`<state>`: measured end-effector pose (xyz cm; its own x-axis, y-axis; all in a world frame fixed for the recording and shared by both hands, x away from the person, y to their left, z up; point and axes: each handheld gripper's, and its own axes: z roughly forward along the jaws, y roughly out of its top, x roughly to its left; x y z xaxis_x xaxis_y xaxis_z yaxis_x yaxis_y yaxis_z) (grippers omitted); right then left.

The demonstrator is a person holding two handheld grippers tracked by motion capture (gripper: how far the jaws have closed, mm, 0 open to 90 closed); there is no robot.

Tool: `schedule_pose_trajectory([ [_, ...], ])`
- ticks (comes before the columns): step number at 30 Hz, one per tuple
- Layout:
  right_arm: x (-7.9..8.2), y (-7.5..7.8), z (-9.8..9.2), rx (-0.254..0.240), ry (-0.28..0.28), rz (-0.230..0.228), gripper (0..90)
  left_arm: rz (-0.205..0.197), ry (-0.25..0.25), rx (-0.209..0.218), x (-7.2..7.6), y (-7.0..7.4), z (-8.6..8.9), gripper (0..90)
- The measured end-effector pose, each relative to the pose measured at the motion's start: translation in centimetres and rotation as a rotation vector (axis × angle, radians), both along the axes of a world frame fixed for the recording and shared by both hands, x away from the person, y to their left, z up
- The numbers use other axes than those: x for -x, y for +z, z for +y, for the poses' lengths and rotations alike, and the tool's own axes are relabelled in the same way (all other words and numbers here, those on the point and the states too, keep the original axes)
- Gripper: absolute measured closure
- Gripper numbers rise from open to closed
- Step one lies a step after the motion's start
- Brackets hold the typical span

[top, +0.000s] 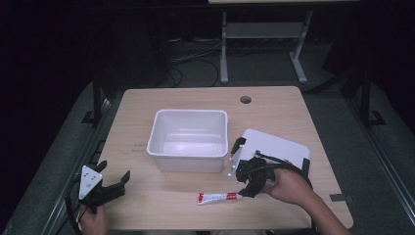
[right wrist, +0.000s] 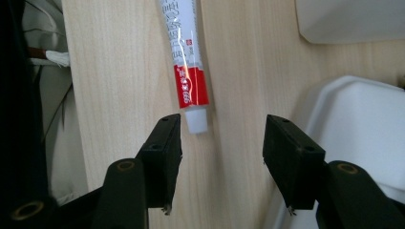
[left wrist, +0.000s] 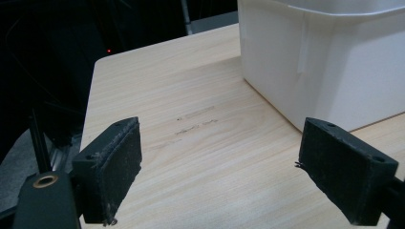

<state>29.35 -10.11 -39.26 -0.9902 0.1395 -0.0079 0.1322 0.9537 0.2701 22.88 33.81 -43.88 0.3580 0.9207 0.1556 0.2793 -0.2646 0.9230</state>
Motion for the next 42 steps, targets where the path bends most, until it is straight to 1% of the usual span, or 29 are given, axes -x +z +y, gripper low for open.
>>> schedule_pose_trajectory([
  [8, 0.4, -0.6, 1.3, 0.008, 0.028, 0.007, 47.1, -0.001, 0.001, -0.001, 0.0, 0.0, 0.0, 14.0],
  [17, 0.5, -1.0, 2.5, 0.033, 0.057, 0.004, 47.5, -0.003, 0.001, -0.003, 0.0, 0.1, 0.1, 14.0],
  [20, 0.5, -1.1, 2.9, 0.031, 0.073, 0.006, 48.4, -0.004, 0.002, -0.002, 0.0, 0.1, 0.1, 14.0],
  [25, 0.7, -1.5, 3.6, 0.050, 0.087, 0.011, 49.5, -0.004, 0.002, -0.004, 0.0, 0.1, 0.1, 14.0],
  [33, 0.9, -2.0, 4.5, 0.068, 0.108, 0.015, 51.8, -0.005, 0.004, -0.001, 0.0, 0.1, 0.2, 14.0],
  [34, 0.8, -2.1, 4.6, 0.068, 0.117, 0.012, 52.2, -0.006, 0.004, -0.001, 0.0, 0.1, 0.2, 13.9],
  [39, 0.9, -2.4, 5.0, 0.085, 0.121, 0.017, 53.6, -0.005, 0.004, -0.001, 0.0, 0.1, 0.2, 14.0],
  [41, 0.9, -2.6, 5.2, 0.086, 0.135, 0.016, 54.0, -0.005, 0.004, 0.000, 0.0, 0.1, 0.2, 14.0],
  [42, 1.0, -2.6, 5.3, 0.092, 0.129, 0.020, 54.1, -0.006, 0.005, 0.002, 0.0, 0.1, 0.2, 14.0],
])
